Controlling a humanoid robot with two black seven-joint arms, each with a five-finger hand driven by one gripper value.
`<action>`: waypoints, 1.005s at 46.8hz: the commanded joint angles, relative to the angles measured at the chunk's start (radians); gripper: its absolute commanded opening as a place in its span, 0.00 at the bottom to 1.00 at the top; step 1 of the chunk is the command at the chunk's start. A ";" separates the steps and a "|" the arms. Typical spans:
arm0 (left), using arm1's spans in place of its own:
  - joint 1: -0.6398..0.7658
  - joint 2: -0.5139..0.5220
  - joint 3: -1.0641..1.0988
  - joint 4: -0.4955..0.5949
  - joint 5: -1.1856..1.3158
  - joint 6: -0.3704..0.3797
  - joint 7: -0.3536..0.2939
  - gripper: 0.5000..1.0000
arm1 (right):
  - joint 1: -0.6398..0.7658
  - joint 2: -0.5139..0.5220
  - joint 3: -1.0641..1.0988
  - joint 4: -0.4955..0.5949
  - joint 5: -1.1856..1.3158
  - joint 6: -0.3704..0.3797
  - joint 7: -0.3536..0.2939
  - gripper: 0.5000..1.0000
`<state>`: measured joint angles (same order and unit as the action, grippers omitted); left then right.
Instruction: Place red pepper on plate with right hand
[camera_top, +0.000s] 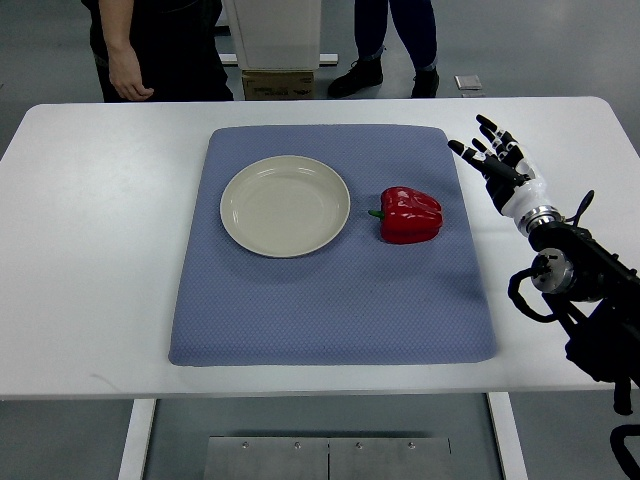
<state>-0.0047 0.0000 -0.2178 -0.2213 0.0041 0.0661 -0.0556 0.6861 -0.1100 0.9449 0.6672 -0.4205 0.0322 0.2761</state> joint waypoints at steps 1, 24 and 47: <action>0.000 0.000 0.000 0.000 0.000 0.000 0.000 1.00 | 0.003 0.000 0.000 0.000 0.000 0.000 0.000 1.00; 0.000 0.000 0.000 0.000 0.000 0.000 0.000 1.00 | 0.009 0.000 0.002 0.002 0.000 0.000 0.000 1.00; 0.000 0.000 0.000 -0.001 0.000 0.000 0.000 1.00 | 0.009 -0.013 0.002 0.000 0.003 0.000 0.003 1.00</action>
<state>-0.0046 0.0000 -0.2179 -0.2213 0.0048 0.0660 -0.0553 0.6955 -0.1226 0.9468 0.6673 -0.4172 0.0322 0.2793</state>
